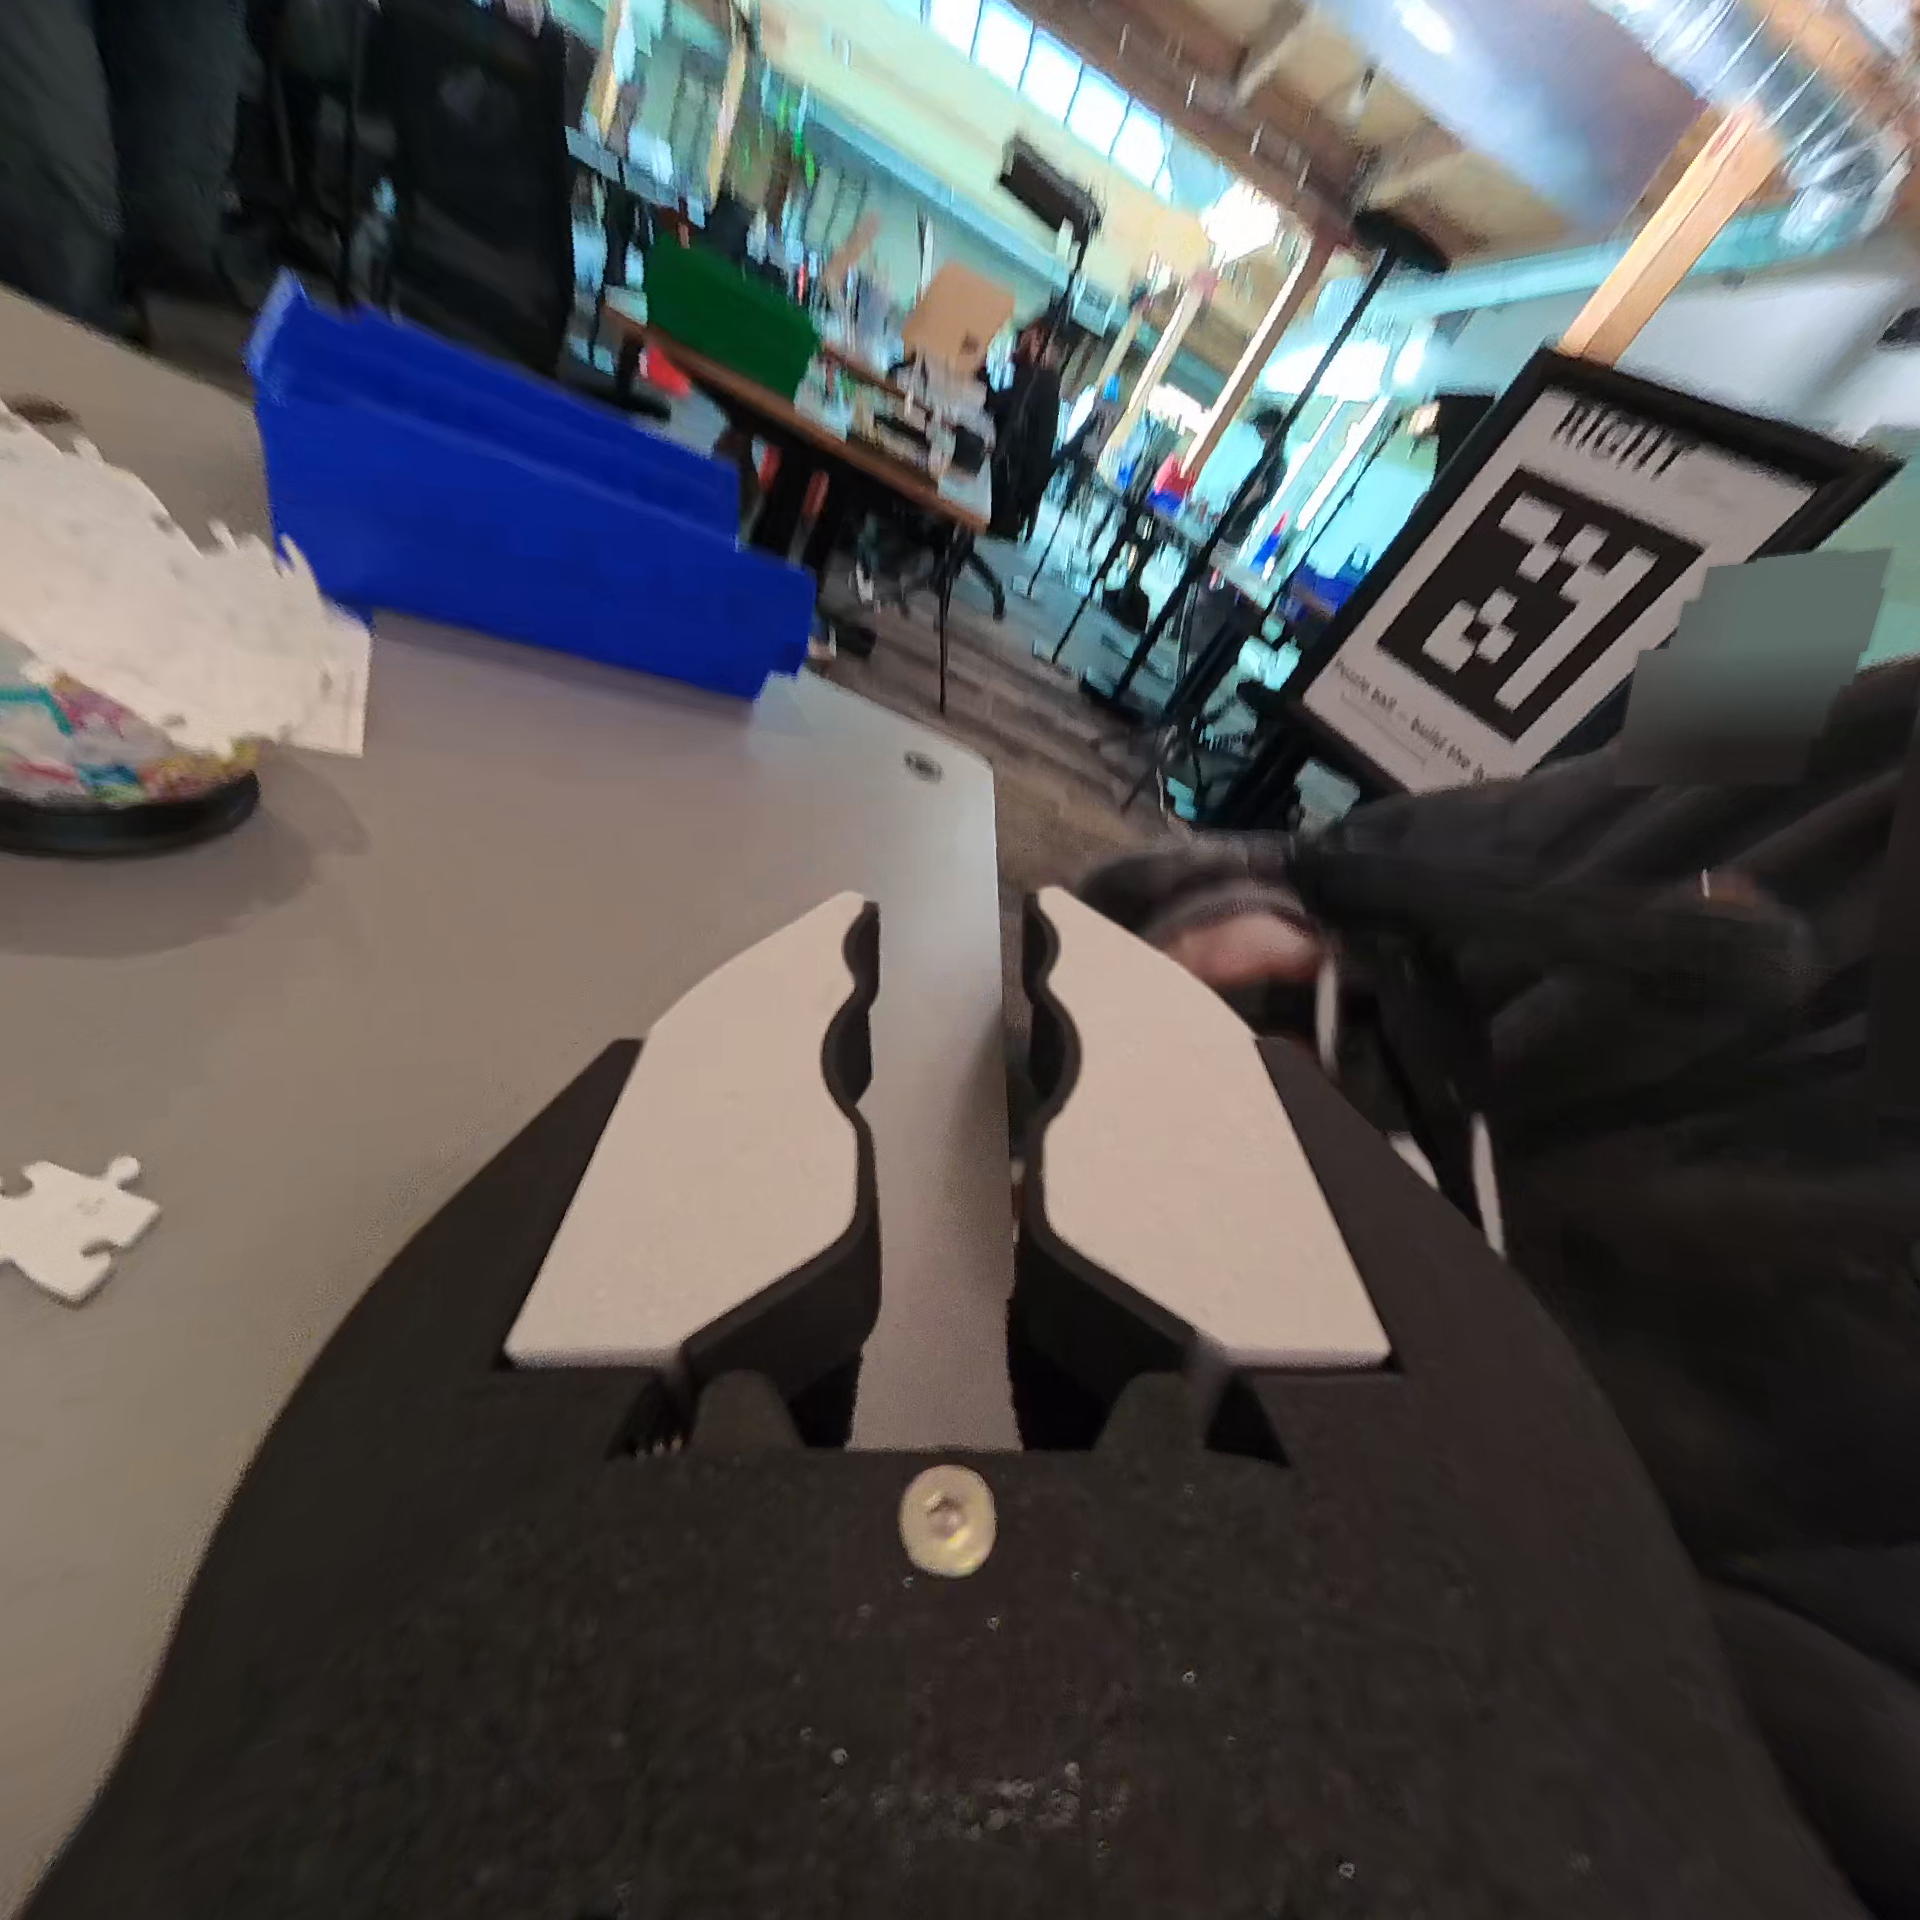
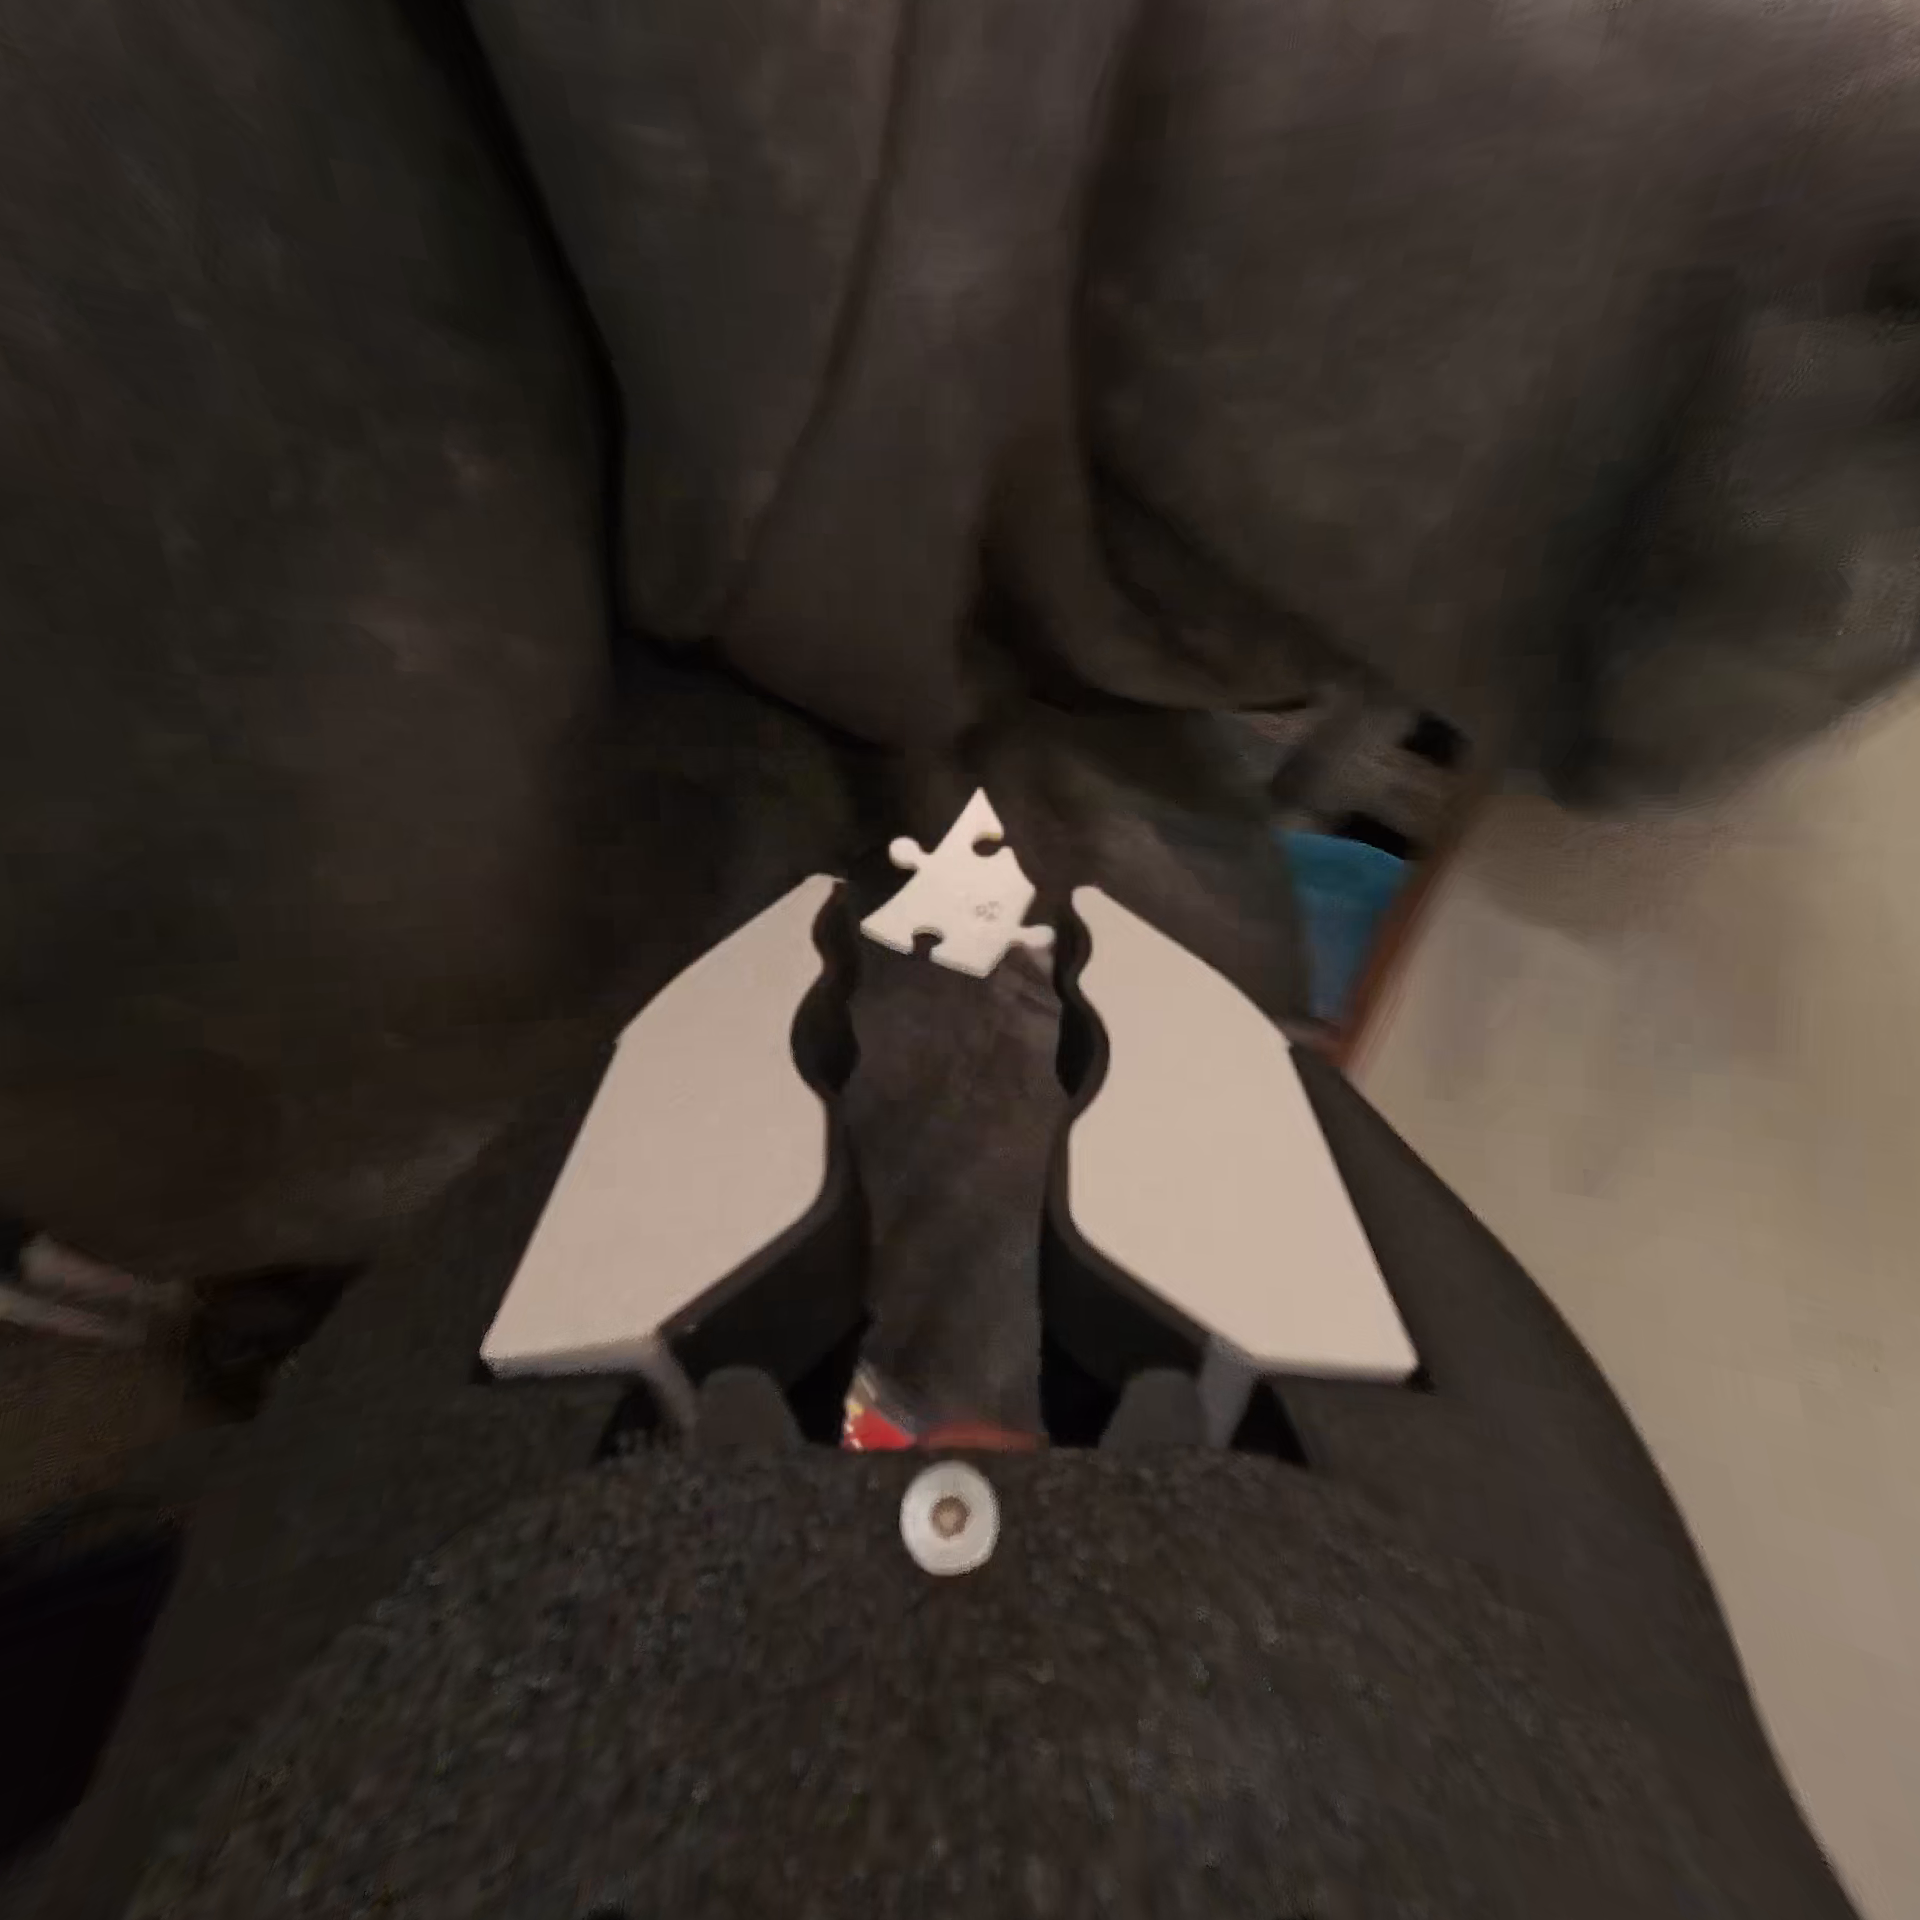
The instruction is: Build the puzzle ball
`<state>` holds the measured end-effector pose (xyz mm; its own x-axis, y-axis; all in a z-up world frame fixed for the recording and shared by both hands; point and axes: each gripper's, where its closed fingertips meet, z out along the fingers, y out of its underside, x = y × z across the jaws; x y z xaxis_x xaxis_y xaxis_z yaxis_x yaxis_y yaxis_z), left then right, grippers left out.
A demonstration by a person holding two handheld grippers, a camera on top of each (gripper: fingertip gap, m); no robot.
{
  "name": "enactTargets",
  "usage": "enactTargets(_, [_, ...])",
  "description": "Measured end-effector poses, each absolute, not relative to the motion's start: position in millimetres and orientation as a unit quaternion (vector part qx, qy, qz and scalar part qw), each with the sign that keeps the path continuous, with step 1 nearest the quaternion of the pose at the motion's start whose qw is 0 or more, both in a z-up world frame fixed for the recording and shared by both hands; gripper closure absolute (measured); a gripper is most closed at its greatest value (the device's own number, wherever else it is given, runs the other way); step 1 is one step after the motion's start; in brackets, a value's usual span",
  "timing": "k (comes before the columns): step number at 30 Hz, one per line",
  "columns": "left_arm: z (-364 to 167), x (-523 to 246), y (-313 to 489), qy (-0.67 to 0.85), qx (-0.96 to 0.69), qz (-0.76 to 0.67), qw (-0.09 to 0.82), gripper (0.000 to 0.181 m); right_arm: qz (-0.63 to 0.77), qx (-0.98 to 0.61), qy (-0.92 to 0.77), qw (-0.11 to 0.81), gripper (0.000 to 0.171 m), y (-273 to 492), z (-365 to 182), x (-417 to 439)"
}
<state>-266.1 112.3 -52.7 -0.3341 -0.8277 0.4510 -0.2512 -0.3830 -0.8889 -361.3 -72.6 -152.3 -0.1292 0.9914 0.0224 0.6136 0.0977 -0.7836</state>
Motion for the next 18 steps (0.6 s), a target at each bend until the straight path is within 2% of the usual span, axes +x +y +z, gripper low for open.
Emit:
enactTargets(5, [-88,-269,65,0.58,-0.528,-0.615,0.078,0.154,0.216,-0.655,-0.616,0.379,0.136,10,-128,-278])
enactTargets(9, [-105,-245,57,0.606,-0.524,-0.598,0.016,0.142,0.154,-0.661,-0.607,0.414,0.136,51,-107,-232])
enactTargets(12, [-103,-230,57,0.594,-0.51,-0.621,-0.031,0.144,0.127,-0.66,-0.614,0.414,0.136,68,-103,-219])
enactTargets(14, [-103,-220,64,0.583,-0.506,-0.634,-0.041,0.159,0.128,-0.655,-0.617,0.418,0.136,75,-102,-217])
enactTargets(15, [-102,-215,68,0.575,-0.505,-0.643,-0.041,0.173,0.128,-0.655,-0.618,0.415,0.136,78,-104,-215])
enactTargets(18, [-105,-204,85,0.532,-0.522,-0.666,-0.033,0.179,0.103,-0.661,-0.606,0.43,0.137,96,-105,-201])
